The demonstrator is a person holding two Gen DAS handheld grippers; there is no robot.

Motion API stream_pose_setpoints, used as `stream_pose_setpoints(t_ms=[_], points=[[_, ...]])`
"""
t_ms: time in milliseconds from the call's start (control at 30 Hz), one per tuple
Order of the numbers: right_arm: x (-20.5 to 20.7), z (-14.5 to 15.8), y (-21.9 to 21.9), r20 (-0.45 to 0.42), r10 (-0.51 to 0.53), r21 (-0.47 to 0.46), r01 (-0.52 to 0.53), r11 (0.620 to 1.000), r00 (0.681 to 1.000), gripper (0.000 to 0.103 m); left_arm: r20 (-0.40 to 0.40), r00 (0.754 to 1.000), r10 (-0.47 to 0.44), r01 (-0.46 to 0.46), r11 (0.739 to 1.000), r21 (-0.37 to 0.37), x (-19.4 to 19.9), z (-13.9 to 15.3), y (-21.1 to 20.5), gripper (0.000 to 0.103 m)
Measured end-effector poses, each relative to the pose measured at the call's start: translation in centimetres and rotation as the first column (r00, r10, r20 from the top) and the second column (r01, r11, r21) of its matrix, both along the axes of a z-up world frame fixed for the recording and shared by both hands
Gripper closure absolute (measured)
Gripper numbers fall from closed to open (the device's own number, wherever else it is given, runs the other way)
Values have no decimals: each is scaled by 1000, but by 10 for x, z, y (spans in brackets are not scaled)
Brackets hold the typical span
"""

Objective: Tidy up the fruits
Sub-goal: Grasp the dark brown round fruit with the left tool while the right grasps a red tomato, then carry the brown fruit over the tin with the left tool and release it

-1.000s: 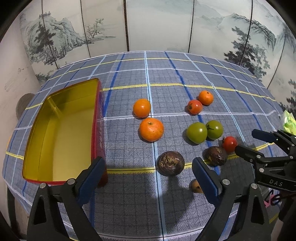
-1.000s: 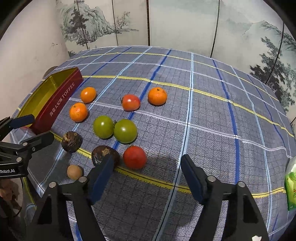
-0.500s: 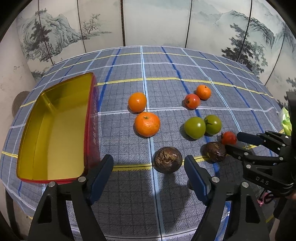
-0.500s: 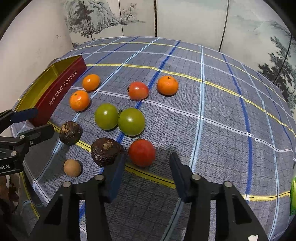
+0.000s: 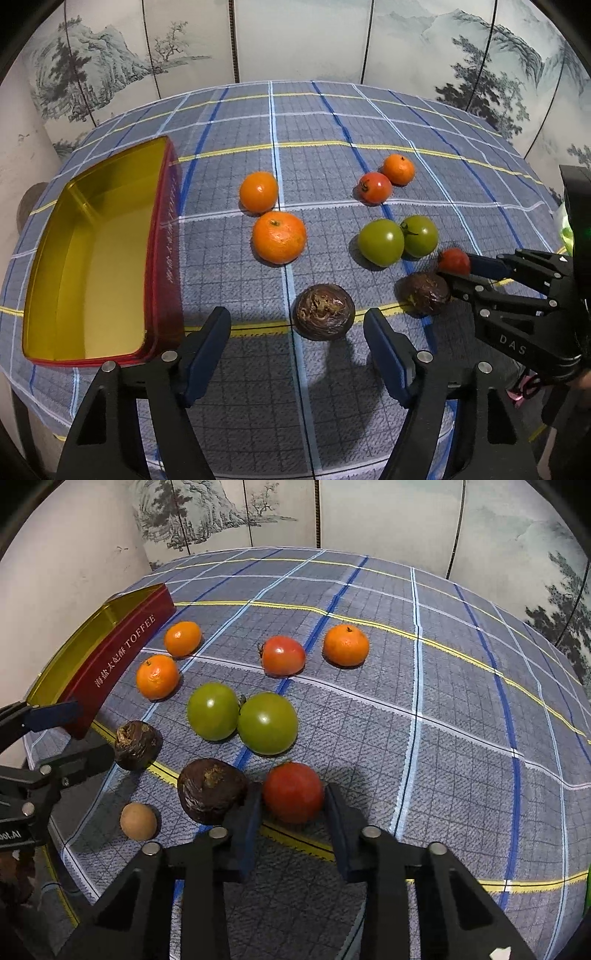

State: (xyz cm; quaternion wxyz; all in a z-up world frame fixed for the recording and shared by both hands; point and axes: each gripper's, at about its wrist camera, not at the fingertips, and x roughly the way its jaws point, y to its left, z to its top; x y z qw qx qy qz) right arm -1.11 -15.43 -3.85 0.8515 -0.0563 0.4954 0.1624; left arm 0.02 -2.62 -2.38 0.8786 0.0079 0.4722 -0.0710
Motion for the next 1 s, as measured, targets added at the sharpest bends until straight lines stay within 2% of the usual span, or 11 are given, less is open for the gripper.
stream_pose_setpoints(t_ms=[500, 700, 933, 1000], points=[[8, -1, -33, 2, -95, 3, 95, 995, 995, 75, -58, 998, -23, 23, 1000, -1, 15, -18, -9, 38], [10, -1, -38, 8, -112, -1, 112, 994, 994, 75, -79, 997, -23, 21, 999, -24, 22, -22, -7, 45], [15, -1, -42, 15, -131, -6, 131, 991, 991, 75, -96, 995, -32, 28, 999, -44, 22, -25, -6, 60], [16, -2, -42, 17, -132, -9, 132, 991, 991, 75, -96, 995, -30, 25, 999, -47, 22, -25, -5, 60]])
